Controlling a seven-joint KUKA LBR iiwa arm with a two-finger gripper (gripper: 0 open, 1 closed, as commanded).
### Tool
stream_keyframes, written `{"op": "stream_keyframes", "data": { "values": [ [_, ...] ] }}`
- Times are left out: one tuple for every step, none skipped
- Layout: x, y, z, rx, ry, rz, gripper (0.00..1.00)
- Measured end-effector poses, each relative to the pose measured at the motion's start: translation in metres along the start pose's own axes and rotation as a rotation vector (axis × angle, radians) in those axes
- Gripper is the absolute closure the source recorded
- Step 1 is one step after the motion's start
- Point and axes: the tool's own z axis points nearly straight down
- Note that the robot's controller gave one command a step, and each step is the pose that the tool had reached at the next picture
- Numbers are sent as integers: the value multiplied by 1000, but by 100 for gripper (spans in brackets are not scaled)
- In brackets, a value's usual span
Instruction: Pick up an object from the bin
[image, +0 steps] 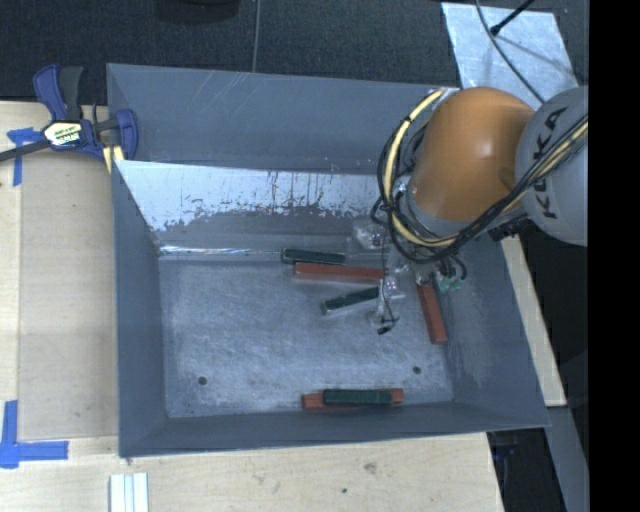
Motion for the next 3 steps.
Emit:
{"op": "stream_keyframes", "data": {
  "values": [
    [-29,-14,112,0,-1,-43,0],
    [-32,-14,103,1,-10,-42,100],
    [-29,-14,107,0,-1,-42,0]
  ]
}}
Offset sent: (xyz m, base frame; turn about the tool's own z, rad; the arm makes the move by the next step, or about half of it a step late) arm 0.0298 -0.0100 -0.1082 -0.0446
